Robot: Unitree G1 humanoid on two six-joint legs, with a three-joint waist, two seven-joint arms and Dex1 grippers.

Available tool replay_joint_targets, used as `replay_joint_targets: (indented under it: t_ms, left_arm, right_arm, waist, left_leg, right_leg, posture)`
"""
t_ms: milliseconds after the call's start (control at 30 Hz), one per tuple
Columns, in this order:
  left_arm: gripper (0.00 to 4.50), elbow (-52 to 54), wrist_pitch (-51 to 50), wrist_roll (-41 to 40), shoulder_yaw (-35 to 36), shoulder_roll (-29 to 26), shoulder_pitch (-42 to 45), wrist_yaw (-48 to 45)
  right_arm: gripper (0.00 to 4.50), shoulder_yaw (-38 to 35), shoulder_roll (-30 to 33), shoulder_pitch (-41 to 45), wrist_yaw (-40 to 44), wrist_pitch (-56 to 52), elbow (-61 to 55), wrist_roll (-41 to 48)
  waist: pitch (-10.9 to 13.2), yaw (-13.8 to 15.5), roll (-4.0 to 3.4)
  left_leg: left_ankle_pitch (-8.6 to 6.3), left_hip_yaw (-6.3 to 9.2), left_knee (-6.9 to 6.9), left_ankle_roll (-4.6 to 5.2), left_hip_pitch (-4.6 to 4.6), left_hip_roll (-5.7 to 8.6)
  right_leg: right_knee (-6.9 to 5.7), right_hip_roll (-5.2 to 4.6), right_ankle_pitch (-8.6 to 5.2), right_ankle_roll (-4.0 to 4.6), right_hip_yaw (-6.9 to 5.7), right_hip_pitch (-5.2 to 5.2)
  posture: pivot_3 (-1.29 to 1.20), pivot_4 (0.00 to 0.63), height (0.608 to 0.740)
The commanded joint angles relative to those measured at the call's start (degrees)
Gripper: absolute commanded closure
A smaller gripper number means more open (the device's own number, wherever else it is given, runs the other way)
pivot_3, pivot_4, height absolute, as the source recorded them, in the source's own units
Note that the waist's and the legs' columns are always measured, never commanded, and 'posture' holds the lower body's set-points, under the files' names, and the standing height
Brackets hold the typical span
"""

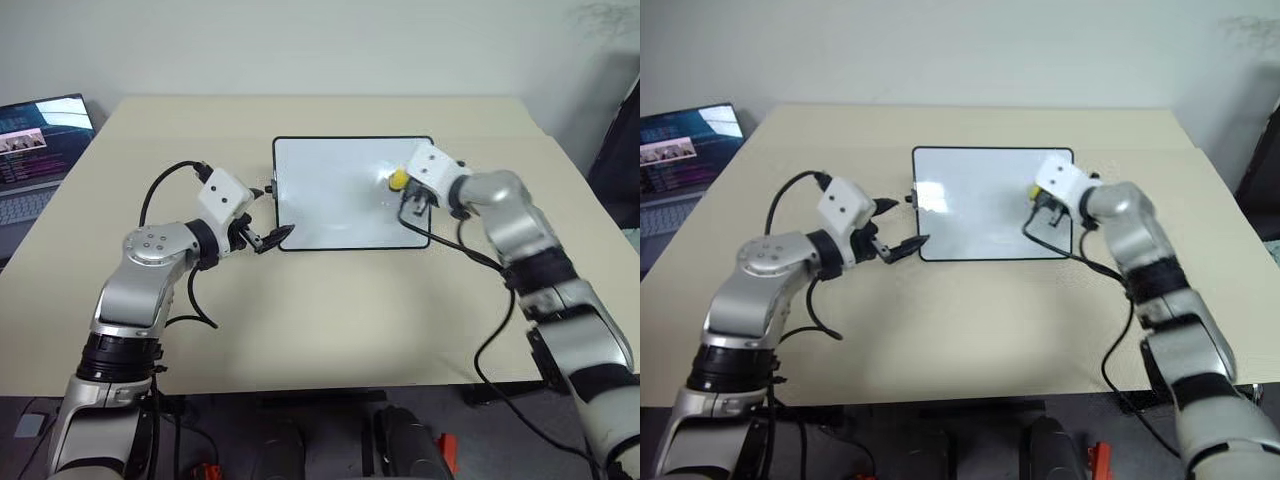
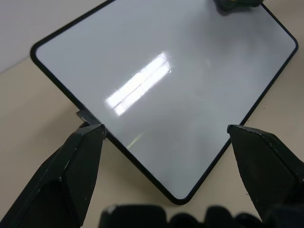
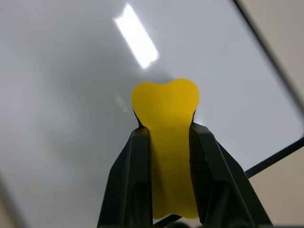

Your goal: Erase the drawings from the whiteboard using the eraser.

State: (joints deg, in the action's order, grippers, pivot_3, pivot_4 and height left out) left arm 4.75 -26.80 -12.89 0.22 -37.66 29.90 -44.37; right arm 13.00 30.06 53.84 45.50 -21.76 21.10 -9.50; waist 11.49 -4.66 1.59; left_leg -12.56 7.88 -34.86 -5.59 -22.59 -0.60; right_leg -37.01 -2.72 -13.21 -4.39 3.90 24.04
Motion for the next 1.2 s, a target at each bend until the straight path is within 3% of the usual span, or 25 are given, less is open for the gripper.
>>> replay_joint_targets:
  t_ms: [33, 267, 467, 667, 1100, 1200]
  left_arm:
    - [0.0, 5.6, -2.47, -3.83, -0.44, 0.14, 0.39, -2.97]
    - [0.0, 7.3, -8.45, -10.0, -5.17, 1.65, 6.05, -10.47]
    - [0.0, 2.21, -6.55, -7.7, -13.04, 7.31, 10.96, -13.25]
    - [0.0, -0.92, -5.59, -5.94, -17.82, 10.19, 12.21, -16.18]
    - [0.0, -0.19, -6.2, -5.87, -16.38, 10.63, 11.52, -15.0]
    - [0.0, -0.11, -6.17, -5.99, -16.25, 10.45, 11.36, -14.79]
  right_arm:
    - [3.81, -7.59, 5.39, -2.11, 2.41, -7.54, -12.39, 4.38]
    - [3.81, -19.36, 13.32, -12.47, -3.16, -18.93, -15.42, 7.11]
    - [3.81, -20.71, 14.26, -19.0, -7.48, -25.18, -13.14, 6.72]
    - [3.81, -22.79, 12.53, -19.87, -10.49, -29.98, -12.63, 9.6]
    - [3.81, -23.05, 13.56, -17.47, -14.36, -34.06, -5.48, 12.55]
    - [2.89, -22.67, 13.7, -16.89, -14.42, -33.63, -4.77, 13.03]
  waist:
    - [0.02, 0.02, -0.03]
    - [0.02, 1.11, -0.02]
    - [0.03, 1.11, -0.05]
    - [0.07, 0.76, -0.11]
    - [0.06, 1.05, -0.12]
    - [0.06, 1.06, -0.12]
  left_leg:
    - [0.0, 0.0, 0.01, 0.0, -0.24, 0.0]
    - [-0.18, -0.16, 0.01, 0.1, -0.33, 0.01]
    - [-0.17, -0.29, -0.12, 0.11, -0.15, 0.01]
    - [-0.16, -0.33, -0.16, 0.12, -0.16, 0.02]
    - [-0.16, -0.32, -0.17, 0.12, -0.15, 0.03]
    - [-0.16, -0.33, -0.17, 0.12, -0.15, 0.03]
  right_leg:
    - [-0.01, 0.0, 0.0, 0.0, -0.01, 0.23]
    - [0.08, -0.1, -0.16, -0.03, -0.14, 0.23]
    - [0.07, -0.09, -0.18, -0.07, -0.01, 0.05]
    - [0.02, -0.07, -0.17, -0.06, 0.07, 0.09]
    - [0.02, -0.08, -0.17, -0.07, 0.06, 0.06]
    - [0.03, -0.08, -0.17, -0.07, 0.07, 0.06]
  posture:
    - [0.0, 0.15, 0.74]
    - [0.0, 0.15, 0.74]
    - [0.0, 0.15, 0.74]
    - [0.0, 0.15, 0.74]
    - [0.0, 0.15, 0.74]
    - [0.0, 0.15, 0.74]
